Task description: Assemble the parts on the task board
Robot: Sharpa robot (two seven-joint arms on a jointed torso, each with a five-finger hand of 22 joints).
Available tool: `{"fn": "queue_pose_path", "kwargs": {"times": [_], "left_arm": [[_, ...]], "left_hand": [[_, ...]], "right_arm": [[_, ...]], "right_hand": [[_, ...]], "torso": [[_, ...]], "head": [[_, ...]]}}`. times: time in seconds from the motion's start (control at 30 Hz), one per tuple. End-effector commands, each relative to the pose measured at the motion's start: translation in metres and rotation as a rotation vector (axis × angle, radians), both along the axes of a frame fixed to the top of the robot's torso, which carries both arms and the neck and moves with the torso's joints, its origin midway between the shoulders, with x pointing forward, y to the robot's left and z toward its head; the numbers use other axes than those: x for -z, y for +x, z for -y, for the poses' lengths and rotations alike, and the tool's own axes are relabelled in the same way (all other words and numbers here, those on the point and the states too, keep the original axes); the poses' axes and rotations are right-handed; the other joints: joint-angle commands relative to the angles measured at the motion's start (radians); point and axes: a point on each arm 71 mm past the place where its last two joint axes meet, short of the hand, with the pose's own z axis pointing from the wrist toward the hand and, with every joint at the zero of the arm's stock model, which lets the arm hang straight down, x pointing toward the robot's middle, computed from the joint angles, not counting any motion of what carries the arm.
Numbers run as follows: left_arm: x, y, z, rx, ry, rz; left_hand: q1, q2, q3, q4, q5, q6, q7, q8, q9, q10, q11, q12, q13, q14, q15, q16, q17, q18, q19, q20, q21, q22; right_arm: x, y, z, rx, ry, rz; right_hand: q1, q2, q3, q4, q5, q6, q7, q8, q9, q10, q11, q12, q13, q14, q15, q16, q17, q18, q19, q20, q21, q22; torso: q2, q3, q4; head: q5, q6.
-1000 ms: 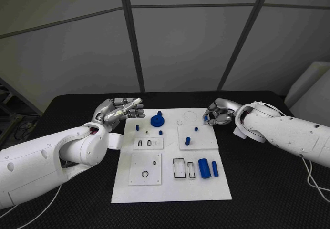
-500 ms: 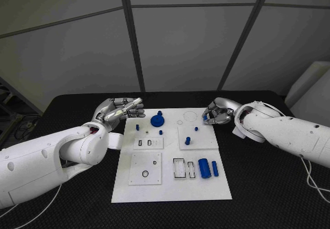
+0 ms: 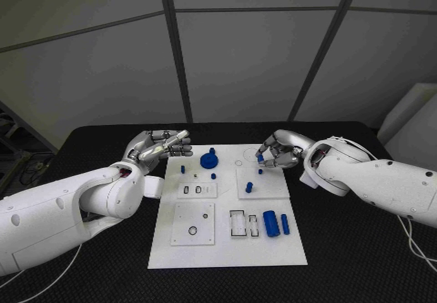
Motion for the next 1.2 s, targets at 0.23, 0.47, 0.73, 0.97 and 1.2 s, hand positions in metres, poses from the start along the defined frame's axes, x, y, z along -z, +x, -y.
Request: {"fn": "queue_pose_path", "kwargs": {"times": [0.23,0.47,0.73,0.97,1.2], "left_arm": [[-0.001,0.000,0.002,0.016,0.001,0.002],[-0.001,0.000,0.002,0.016,0.001,0.001],[-0.001,0.001,0.003,0.015,0.001,0.002],[-0.001,0.001,0.003,0.016,0.000,0.003],[-0.001,0.002,0.004,0.017,0.000,0.003]], "left_hand": [[-0.005,0.004,0.002,-0.004,-0.004,-0.003,0.007,-0.004,-0.001,0.000,0.007,-0.004,0.000,-0.006,0.002,-0.006,0.001,-0.003,0.003,0.000,0.000,-0.002],[-0.005,0.004,0.002,-0.004,-0.004,-0.003,0.007,-0.004,-0.001,0.000,0.007,-0.004,0.000,-0.006,0.002,-0.006,0.001,-0.003,0.003,0.000,0.000,-0.002],[-0.005,0.004,0.002,-0.004,-0.004,-0.003,0.007,-0.004,-0.001,0.000,0.007,-0.004,0.000,-0.006,0.002,-0.006,0.001,-0.003,0.003,0.000,0.000,-0.002],[-0.005,0.004,0.002,-0.004,-0.004,-0.003,0.007,-0.004,-0.001,0.000,0.007,-0.004,0.000,-0.006,0.002,-0.006,0.001,-0.003,0.003,0.000,0.000,-0.002],[-0.006,0.004,0.002,-0.004,-0.005,-0.003,0.007,-0.004,-0.001,0.000,0.007,-0.005,0.000,-0.006,0.002,-0.007,0.002,-0.003,0.003,0.001,0.000,-0.002]], "right_arm": [[-0.011,-0.019,-0.068,-0.110,0.002,0.022],[-0.009,-0.022,-0.109,-0.177,-0.023,0.013],[-0.001,-0.024,-0.144,-0.224,-0.060,-0.008],[0.010,-0.028,-0.156,-0.240,-0.092,-0.023],[0.015,-0.030,-0.162,-0.241,-0.106,-0.026]], "right_hand": [[0.000,0.009,0.015,-0.005,0.001,-0.007,0.002,0.004,0.019,-0.011,0.003,-0.013,-0.008,0.099,-0.004,0.003,0.227,-0.019,0.004,-0.007,0.007,0.005],[-0.002,0.010,0.016,-0.006,-0.003,-0.007,0.003,0.004,0.019,-0.015,0.004,-0.018,-0.013,0.098,-0.004,0.002,0.224,-0.019,0.004,-0.006,0.007,0.005],[-0.002,0.009,0.019,-0.009,-0.004,-0.010,0.003,0.003,0.019,-0.019,0.004,-0.023,-0.019,0.098,-0.003,0.002,0.224,-0.019,0.003,-0.006,0.007,0.004],[-0.002,0.009,0.021,-0.010,-0.005,-0.012,0.004,0.002,0.019,-0.024,0.005,-0.027,-0.024,0.098,-0.003,0.001,0.223,-0.019,0.002,-0.006,0.006,0.002],[-0.002,0.009,0.022,-0.011,-0.005,-0.014,0.005,0.002,0.019,-0.027,0.006,-0.030,-0.027,0.098,-0.003,0.001,0.222,-0.019,0.001,-0.005,0.005,0.001]], "torso": [[0.001,-0.0015,0.0034],[0.002,-0.0021,0.0036],[0.003,-0.0002,0.0019],[0.003,0.0011,0.0014],[0.002,0.0007,0.0011]], "head": [[0.009,-0.001],[0.016,-0.002],[0.029,-0.008],[0.036,-0.013],[0.040,-0.016]]}}
